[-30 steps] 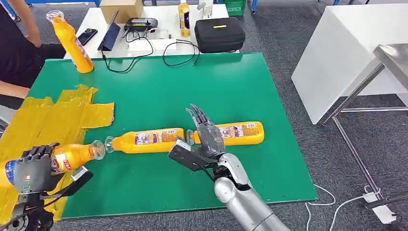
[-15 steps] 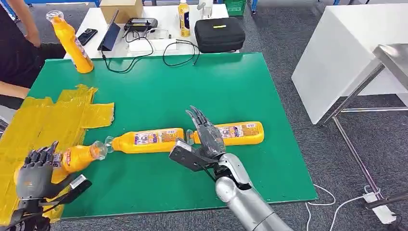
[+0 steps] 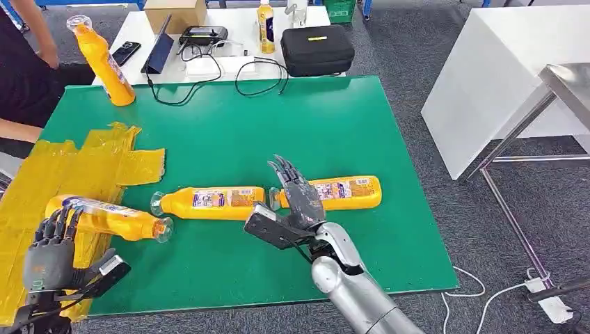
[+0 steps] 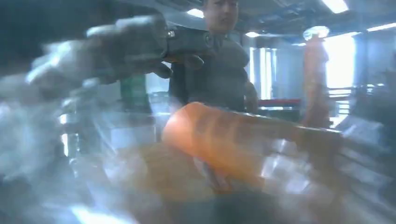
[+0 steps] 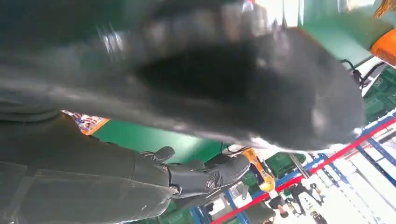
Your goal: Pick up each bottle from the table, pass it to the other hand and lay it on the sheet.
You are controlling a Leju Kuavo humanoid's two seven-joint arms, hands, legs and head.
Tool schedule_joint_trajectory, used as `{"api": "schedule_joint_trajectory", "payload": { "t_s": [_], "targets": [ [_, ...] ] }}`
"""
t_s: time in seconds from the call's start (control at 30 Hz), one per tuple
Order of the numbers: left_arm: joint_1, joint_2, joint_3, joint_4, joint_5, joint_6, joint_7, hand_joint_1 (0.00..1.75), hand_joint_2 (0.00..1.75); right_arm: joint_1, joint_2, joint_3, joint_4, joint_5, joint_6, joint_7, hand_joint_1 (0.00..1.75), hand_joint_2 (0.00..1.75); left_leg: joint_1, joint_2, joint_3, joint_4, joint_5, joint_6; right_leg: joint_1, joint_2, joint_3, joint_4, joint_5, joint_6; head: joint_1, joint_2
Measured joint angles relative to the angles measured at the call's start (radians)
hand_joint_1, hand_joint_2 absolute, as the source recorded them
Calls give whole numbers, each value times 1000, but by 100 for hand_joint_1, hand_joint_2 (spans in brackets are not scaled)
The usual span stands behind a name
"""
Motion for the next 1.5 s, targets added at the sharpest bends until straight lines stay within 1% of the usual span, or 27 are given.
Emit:
{"api": "schedule_joint_trajectory", "payload": {
  "t_s": [0.23,0.33,0.37,0.43,0.47,0.5,0.53,0.57,0.63,0.67,0.7,0.73,0.77,0.8,0.83,0.93,1.0,1.1,1.27,1.5],
  "targets": [
    [0,0,31,-2,5,0,-31,0,0,0,0,0,6,1,0,-1,0,0,0,0,0,0,0,0,0,0,0,0,0,0,0,0],
    [5,0,38,-31,136,1,-44,0,0,1,-2,0,8,5,-3,-1,0,0,0,0,0,0,0,0,0,0,0,0,0,0,0,0],
    [9,0,36,-46,243,1,-44,0,0,1,-3,0,8,7,-3,-1,0,175,0,0,0,0,0,0,0,0,0,0,0,0,0,0],
    [25,3,18,-87,558,-15,-45,0,0,1,-6,0,8,22,-3,7,0,175,0,0,0,0,0,0,0,0,0,0,0,0,0,0],
    [38,5,0,-115,739,-51,-46,0,0,2,-8,0,8,32,-2,15,0,175,0,1,0,0,0,0,0,0,0,0,0,0,0,0],
    [48,6,-15,-145,909,-109,-45,0,0,1,-9,0,9,46,0,26,0,175,0,1,0,0,0,0,0,0,0,0,0,0,0,0],
    [57,4,-20,-182,1076,-217,-46,0,0,0,-12,0,10,69,6,46,0,175,0,-1,0,0,0,0,0,0,0,0,0,0,0,0],
    [62,0,-17,-215,1187,-334,-46,0,0,-2,-14,0,11,90,13,63,0,175,0,-3,-1,0,0,0,0,-1,0,-1,0,0,0,0],
    [62,-17,8,-273,1333,-572,-49,0,0,-9,-19,1,18,132,18,93,0,175,0,-3,-1,0,0,1,0,-3,0,-1,0,0,0,0],
    [63,-34,24,-292,1374,-662,-49,0,0,-11,-23,0,19,154,14,111,0,175,0,-2,0,0,0,1,-1,-2,1,0,0,0,0,0],
    [68,-58,49,-319,1423,-783,-43,0,0,-11,-38,-5,19,190,7,131,0,175,-1,-1,0,0,0,1,-1,-1,1,-1,0,0,0,0],
    [81,-96,74,-355,1457,-885,-33,0,0,-8,-58,-15,14,226,-2,152,0,175,-2,0,1,0,0,1,-2,-1,1,-1,0,0,-1,0],
    [95,-135,97,-397,1469,-965,-21,0,0,-3,-79,-34,-3,258,-2,161,0,175,-3,-1,1,0,0,1,-3,-1,1,-1,0,0,-1,0],
    [105,-158,108,-426,1468,-1006,-12,0,0,2,-102,-55,-20,273,2,161,0,175,-3,-2,0,0,0,1,-3,-1,1,-2,0,0,0,0],
    [117,-185,114,-451,1464,-1030,-2,0,0,5,-128,-80,-39,287,16,163,0,175,-4,-4,0,0,0,1,-3,-3,1,-2,0,0,1,0],
    [135,-243,129,-507,1461,-1057,15,0,0,7,-196,-155,-98,315,83,175,0,175,-4,-2,-1,1,0,2,-4,-3,1,-3,0,1,0,0],
    [141,-266,130,-528,1458,-1067,17,0,0,7,-235,-198,-119,325,112,175,0,175,-5,-3,-1,1,0,2,-4,-3,1,-3,0,1,0,0],
    [147,-289,132,-549,1454,-1072,20,0,0,7,-276,-248,-141,328,127,175,0,175,-4,-2,-1,1,0,2,-4,-3,1,-3,0,1,0,0],
    [148,-312,132,-560,1485,-1097,54,0,0,7,-308,-285,-159,346,144,175,0,175,-2,-2,0,0,0,2,-3,-3,1,-2,0,1,-1,0],
    [148,-325,138,-560,1495,-1107,64,0,0,7,-313,-293,-161,358,154,175,0,175,-2,-2,0,0,0,1,-3,-2,1,-1,0,1,-1,0]
  ]
}}
